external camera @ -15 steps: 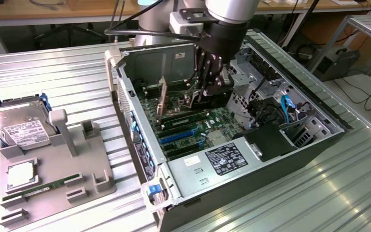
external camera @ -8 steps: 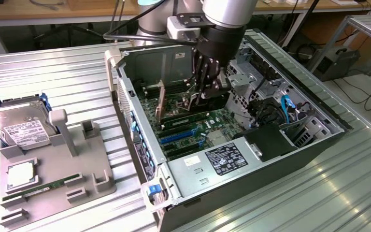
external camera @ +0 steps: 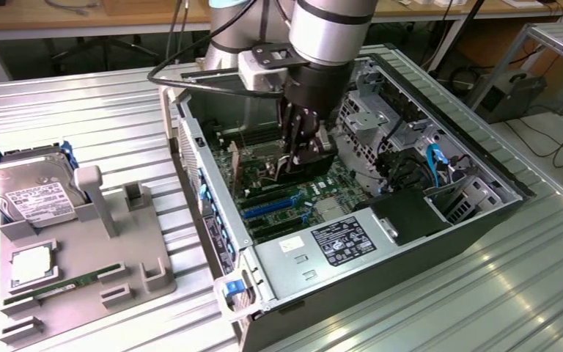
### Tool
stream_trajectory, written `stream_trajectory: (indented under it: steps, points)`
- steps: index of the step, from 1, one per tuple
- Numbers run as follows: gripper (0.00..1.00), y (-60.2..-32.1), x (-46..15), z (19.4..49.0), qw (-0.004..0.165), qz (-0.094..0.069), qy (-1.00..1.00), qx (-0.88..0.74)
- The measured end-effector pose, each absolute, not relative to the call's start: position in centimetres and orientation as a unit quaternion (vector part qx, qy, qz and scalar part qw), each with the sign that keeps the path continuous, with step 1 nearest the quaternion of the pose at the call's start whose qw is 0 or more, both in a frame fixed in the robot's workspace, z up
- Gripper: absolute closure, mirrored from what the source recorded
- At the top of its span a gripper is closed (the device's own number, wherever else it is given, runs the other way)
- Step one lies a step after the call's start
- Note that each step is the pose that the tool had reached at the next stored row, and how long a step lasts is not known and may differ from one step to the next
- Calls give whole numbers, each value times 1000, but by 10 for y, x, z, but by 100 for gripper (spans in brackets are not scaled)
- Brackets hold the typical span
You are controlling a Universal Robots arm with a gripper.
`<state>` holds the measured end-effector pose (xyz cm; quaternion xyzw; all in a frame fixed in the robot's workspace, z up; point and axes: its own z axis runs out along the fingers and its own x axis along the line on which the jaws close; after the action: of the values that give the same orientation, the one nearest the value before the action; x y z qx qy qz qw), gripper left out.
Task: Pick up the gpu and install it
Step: 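Insert the gpu into the slot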
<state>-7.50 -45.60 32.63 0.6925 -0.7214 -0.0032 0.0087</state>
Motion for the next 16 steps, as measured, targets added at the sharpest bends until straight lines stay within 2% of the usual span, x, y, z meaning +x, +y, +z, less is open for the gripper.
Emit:
stream_trajectory:
  steps: [2,4,6,7,10,16]
  points:
    - [74,-456,-80,318,9,-3,-718,696]
    - [74,-456,-88,288,9,-3,-715,699]
    - [74,-450,-88,276,11,-1,-700,714]
    - [74,-450,-88,262,17,-7,-702,712]
    - [74,-450,-85,272,22,-13,-704,710]
    - [74,-451,-86,259,30,-16,-711,703]
